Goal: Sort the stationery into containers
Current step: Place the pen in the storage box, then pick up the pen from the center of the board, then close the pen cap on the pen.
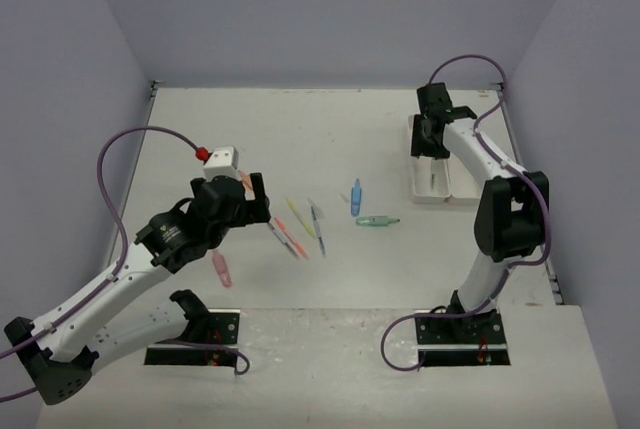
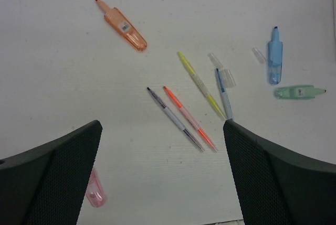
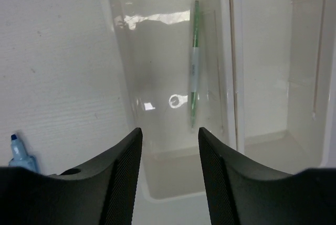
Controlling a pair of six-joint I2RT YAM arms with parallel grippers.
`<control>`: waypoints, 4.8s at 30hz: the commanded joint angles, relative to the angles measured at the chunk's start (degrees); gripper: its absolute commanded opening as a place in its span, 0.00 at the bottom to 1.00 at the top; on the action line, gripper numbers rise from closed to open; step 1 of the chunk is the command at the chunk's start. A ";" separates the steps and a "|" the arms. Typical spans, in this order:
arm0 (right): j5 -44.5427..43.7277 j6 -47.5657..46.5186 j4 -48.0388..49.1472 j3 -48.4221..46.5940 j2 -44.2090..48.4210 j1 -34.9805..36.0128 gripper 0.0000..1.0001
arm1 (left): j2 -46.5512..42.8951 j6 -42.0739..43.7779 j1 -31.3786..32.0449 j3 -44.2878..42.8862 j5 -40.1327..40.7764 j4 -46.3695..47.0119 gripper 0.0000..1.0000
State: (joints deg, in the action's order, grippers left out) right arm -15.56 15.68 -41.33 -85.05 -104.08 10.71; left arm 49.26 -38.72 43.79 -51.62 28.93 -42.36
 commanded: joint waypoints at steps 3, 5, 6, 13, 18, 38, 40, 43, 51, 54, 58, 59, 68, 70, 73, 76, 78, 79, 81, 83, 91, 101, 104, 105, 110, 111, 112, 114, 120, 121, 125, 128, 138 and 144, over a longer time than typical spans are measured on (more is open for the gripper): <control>7.67 0.13 3.88 1.33 10.88 15.57 0.43 | -3.49 0.61 -0.20 -2.01 5.38 -5.57 1.00; 9.56 0.27 6.19 2.48 9.75 20.53 0.36 | -5.06 0.72 -0.11 -2.59 5.74 -6.45 1.00; 10.83 0.12 6.89 2.76 9.04 21.90 0.34 | -5.67 1.12 -0.11 -2.50 5.50 -6.19 1.00; 4.51 10.27 5.22 2.26 2.69 36.20 0.32 | -10.46 0.69 -0.18 -0.04 6.91 -4.26 1.00; -0.95 16.76 3.51 2.29 -0.53 42.65 0.27 | -10.47 0.68 -0.19 0.30 6.37 -3.86 1.00; -1.86 20.97 2.30 2.14 -11.44 45.42 0.19 | -10.15 1.81 -0.17 0.79 4.65 -2.67 1.00; -1.68 21.20 2.38 2.32 -12.03 45.45 0.19 | -10.15 1.88 -0.20 0.81 4.57 -2.71 1.00; -1.55 21.30 2.77 2.54 -12.57 45.36 0.17 | -10.35 1.92 -0.20 0.75 4.50 -2.61 1.00; -0.83 20.97 3.53 2.96 -13.44 45.36 0.16 | -10.50 1.93 -0.11 0.73 4.61 -2.77 1.00; -0.55 21.06 3.88 3.47 -13.60 45.36 0.16 | -10.48 1.84 -0.20 0.70 4.75 -2.87 1.00; -0.78 21.06 4.14 4.00 -13.35 45.36 0.16 | -10.16 1.55 -0.11 0.56 5.17 -3.23 1.00; -0.78 20.98 4.15 4.01 -13.34 45.36 0.16 | -10.00 1.47 -0.18 0.48 5.25 -3.33 1.00; -0.43 20.44 4.24 3.75 -13.78 45.54 0.14 | -10.06 0.93 -0.20 0.29 5.96 -3.95 1.00; -0.17 20.27 4.24 3.81 -13.25 45.45 0.06 | -9.97 0.51 -0.20 0.20 6.32 -4.11 1.00; -0.13 19.96 4.08 4.16 -10.07 45.60 0.00 | -9.33 -0.59 -0.20 0.00 7.31 -4.59 1.00; -0.99 19.42 3.10 4.10 -6.30 45.71 0.00 | -8.39 -2.38 -0.17 0.15 7.70 -4.32 1.00; -1.67 19.01 2.12 3.95 -2.41 45.63 0.00 | -7.57 -3.62 -0.20 0.35 7.66 -3.66 1.00; -2.09 18.71 1.60 3.99 -0.97 45.59 0.00 | -6.76 -4.20 -0.16 0.47 7.30 -2.88 1.00; -3.52 18.17 0.72 4.38 2.65 45.38 0.00 | -4.14 -5.30 -0.15 0.19 6.48 -1.41 1.00; -4.87 17.98 0.04 6.03 6.26 44.88 0.00 | -1.40 -6.33 -0.12 -0.79 5.99 -0.18 1.00; -7.17 18.44 -0.15 19.82 26.14 33.88 0.00 | 12.22 -11.64 -0.11 -7.94 4.67 8.25 1.00; -8.43 15.55 -0.10 28.18 47.29 20.84 0.00 | 49.00 -19.63 2.14 -29.58 -0.83 10.85 0.64; -8.42 15.43 -0.16 29.69 49.34 20.75 0.00 | 58.74 -22.34 2.70 -37.58 -0.45 7.51 0.63; -8.29 15.43 -0.16 30.01 49.56 20.75 0.00 | 60.56 -23.51 2.75 -39.21 -0.45 6.52 0.60; -7.84 14.94 0.47 32.02 50.32 20.75 0.00 | 68.43 -26.14 3.72 -45.02 -1.29 5.18 0.44; -7.88 14.81 0.68 32.36 50.58 20.75 0.00 | 69.78 -26.14 4.01 -46.08 -1.21 4.80 0.42; -7.90 14.73 0.84 32.70 50.80 20.75 0.00 | 70.97 -26.34 4.26 -46.99 -1.09 4.34 0.39; -7.31 14.61 1.19 33.04 51.56 20.75 0.00 | 73.18 -26.85 4.61 -48.20 -1.04 3.13 0.38; -6.33 14.20 2.03 33.63 53.28 20.75 0.00 | 76.24 -28.60 5.16 -47.45 -1.15 1.93 0.36; -6.32 14.12 2.12 33.63 53.28 20.75 0.00 | 76.42 -28.69 5.25 -47.18 -1.24 1.93 0.36; -5.65 13.99 2.60 33.89 53.00 20.75 0.00 | 76.84 -29.69 5.55 -45.95 -2.03 1.84 0.35; -5.01 13.65 2.83 33.98 52.93 20.75 0.00 | 77.85 -29.81 5.72 -46.20 -2.64 2.02 0.33; -3.16 13.11 3.72 34.12 52.90 20.75 0.00 | 79.11 -29.66 5.78 -45.37 -5.10 2.24 0.21; 5.45 11.83 8.60 37.04 54.00 20.75 0.00 | 74.60 -29.55 5.78 -40.60 -4.24 4.30 0.00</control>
State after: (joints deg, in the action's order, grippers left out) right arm -17.99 29.19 -38.83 -50.99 -51.34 31.44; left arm 126.81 -67.00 49.28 -96.79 24.43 -38.65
